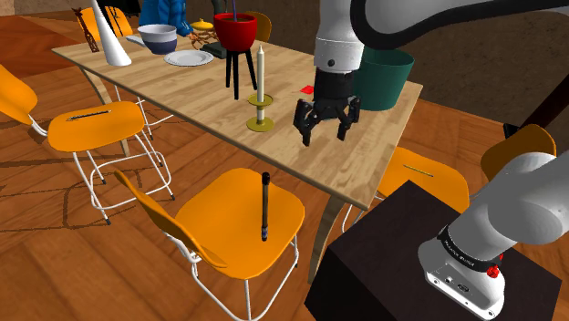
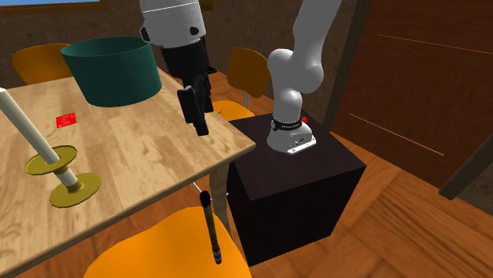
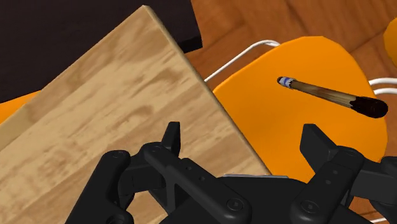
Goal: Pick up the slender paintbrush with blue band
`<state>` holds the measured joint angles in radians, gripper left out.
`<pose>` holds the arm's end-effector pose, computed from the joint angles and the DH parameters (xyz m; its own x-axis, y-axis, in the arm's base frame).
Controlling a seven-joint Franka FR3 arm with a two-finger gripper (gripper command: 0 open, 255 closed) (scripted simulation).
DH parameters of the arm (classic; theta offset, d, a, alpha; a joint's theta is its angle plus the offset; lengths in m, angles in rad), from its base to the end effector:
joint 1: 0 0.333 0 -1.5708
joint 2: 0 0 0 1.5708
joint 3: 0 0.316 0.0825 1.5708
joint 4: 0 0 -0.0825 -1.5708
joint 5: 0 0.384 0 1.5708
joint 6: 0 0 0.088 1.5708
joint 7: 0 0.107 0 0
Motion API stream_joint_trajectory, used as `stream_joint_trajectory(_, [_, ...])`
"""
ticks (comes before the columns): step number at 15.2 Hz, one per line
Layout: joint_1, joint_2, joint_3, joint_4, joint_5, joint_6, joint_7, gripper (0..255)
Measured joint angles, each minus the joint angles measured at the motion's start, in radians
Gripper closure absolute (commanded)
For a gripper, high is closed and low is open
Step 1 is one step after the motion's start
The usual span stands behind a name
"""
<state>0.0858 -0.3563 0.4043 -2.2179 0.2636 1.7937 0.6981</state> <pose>0.3766 0.2410 0.5005 0.9438 -0.2978 -0.1435 -0.3045 -0.9521 -0.0267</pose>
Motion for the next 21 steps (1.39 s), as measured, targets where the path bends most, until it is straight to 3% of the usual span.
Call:
stream_joint_trajectory(4, [0.013, 0.140, 0.078, 0.090, -0.020, 0.040, 0.121, 0])
stream_joint_trajectory(11, [0.055, 0.422, 0.164, 0.298, -0.126, 0.073, 0.330, 0])
stream_joint_trajectory(19, [0.069, 0.489, 0.167, 0.271, -0.157, 0.158, 0.353, 0])
stream_joint_trajectory(20, [0.069, 0.489, 0.168, 0.267, -0.157, 0.162, 0.354, 255])
stream_joint_trajectory(21, [0.069, 0.489, 0.168, 0.265, -0.157, 0.165, 0.354, 255])
